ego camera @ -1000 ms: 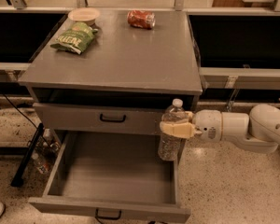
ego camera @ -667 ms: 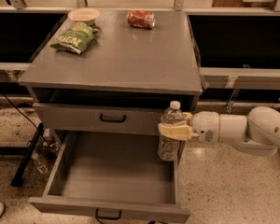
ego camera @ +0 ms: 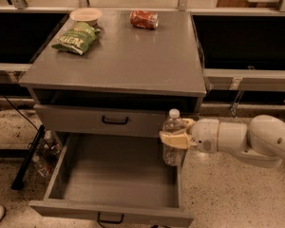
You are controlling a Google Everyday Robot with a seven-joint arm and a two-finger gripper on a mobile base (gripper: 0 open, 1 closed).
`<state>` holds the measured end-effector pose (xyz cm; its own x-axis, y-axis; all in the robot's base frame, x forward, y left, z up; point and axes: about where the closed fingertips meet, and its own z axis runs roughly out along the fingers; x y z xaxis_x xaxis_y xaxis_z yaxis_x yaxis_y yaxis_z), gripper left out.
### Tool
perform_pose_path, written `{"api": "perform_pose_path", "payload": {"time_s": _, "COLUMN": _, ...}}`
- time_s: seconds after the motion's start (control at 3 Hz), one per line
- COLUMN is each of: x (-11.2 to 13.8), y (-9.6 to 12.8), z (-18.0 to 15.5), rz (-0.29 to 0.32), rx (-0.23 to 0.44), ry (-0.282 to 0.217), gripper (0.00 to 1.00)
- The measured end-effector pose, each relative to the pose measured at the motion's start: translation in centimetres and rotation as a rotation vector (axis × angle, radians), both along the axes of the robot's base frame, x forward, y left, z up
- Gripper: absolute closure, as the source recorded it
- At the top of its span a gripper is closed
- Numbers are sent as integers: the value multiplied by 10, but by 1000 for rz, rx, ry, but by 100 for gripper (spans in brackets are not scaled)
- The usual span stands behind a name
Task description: Place water bottle into middle drawer
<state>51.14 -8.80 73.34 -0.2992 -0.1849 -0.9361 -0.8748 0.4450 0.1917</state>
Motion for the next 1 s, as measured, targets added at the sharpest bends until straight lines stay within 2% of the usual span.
{"api": "perform_pose_path", "payload": {"time_s": 0.33, "x": 1, "y": -2, "z": -23, "rz": -18, "rx": 3, "ry": 19, "gripper": 100}}
{"api": "perform_pose_path", "payload": {"time_s": 0.67, "x": 1, "y": 0, "z": -45, "rz": -15, "rx": -48, "ry": 5, "gripper": 100}}
{"api": "perform_pose_path", "payload": {"time_s": 1.0, "x": 1, "y": 0, "z": -45, "rz": -15, "rx": -48, "ry": 4, "gripper": 100}}
